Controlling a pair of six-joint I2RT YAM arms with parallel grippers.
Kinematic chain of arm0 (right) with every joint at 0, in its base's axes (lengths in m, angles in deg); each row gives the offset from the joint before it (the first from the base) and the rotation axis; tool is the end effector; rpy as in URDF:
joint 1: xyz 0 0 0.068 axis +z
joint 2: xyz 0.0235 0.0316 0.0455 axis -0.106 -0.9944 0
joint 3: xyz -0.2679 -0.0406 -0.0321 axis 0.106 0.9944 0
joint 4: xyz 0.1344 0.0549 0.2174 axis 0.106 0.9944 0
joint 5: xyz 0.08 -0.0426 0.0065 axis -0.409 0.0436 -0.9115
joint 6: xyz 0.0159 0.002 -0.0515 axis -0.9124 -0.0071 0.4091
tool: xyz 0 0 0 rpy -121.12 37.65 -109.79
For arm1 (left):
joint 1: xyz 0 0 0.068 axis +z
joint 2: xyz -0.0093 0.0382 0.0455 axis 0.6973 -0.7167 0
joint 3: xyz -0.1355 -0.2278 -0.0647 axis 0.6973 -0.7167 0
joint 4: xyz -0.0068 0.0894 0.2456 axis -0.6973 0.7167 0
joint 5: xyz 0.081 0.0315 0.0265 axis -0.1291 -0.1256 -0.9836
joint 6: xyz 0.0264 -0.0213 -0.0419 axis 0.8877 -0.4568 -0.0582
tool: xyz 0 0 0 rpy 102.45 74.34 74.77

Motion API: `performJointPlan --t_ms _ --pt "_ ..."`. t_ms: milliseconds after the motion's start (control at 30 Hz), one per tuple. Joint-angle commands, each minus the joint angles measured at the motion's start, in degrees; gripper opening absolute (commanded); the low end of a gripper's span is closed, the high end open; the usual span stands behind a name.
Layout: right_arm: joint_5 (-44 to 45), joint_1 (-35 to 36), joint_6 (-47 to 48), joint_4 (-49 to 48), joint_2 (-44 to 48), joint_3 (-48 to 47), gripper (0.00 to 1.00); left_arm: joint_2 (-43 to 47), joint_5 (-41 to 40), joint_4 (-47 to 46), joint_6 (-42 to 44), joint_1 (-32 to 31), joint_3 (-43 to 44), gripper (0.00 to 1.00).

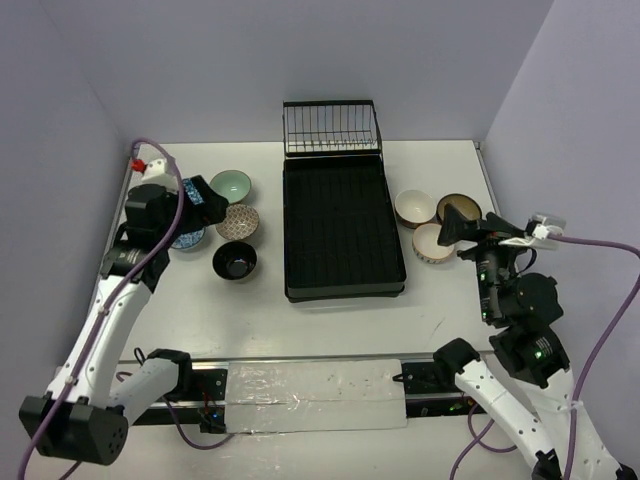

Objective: Load the bowls into the dish rack

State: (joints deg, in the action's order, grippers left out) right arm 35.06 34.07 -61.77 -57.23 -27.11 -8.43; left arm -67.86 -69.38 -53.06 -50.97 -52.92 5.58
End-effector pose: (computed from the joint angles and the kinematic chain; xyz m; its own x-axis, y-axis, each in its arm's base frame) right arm 0.0652 0.0151 0.3952 0.2147 0.3048 -0.9279 -0.0359 0.9519 0.3043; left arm 0.2083 -0.0330 0.3528 -0.3769 -0.3828 -0.8434 0.0177 0.9074 -0.4198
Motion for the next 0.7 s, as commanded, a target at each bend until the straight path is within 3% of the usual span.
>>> performJointPlan --t_ms 0,200,667 --pt "0.7 0.4 -1.4 -0.7 -3.0 0.1 1.00 -4.1 5.8 0.6 -4.2 -3.0 0.4 0.99" --pt "2.1 0.4 -2.8 3.1 -6.8 -1.6 1.00 -15.0 -1.5 4.2 -7.4 -11.5 0.9 0.99" --pt "2.4 0.4 -3.1 2.2 -5.9 0.1 1.00 -30.9 -7.8 4.1 -11.4 -17.0 2.8 0.70"
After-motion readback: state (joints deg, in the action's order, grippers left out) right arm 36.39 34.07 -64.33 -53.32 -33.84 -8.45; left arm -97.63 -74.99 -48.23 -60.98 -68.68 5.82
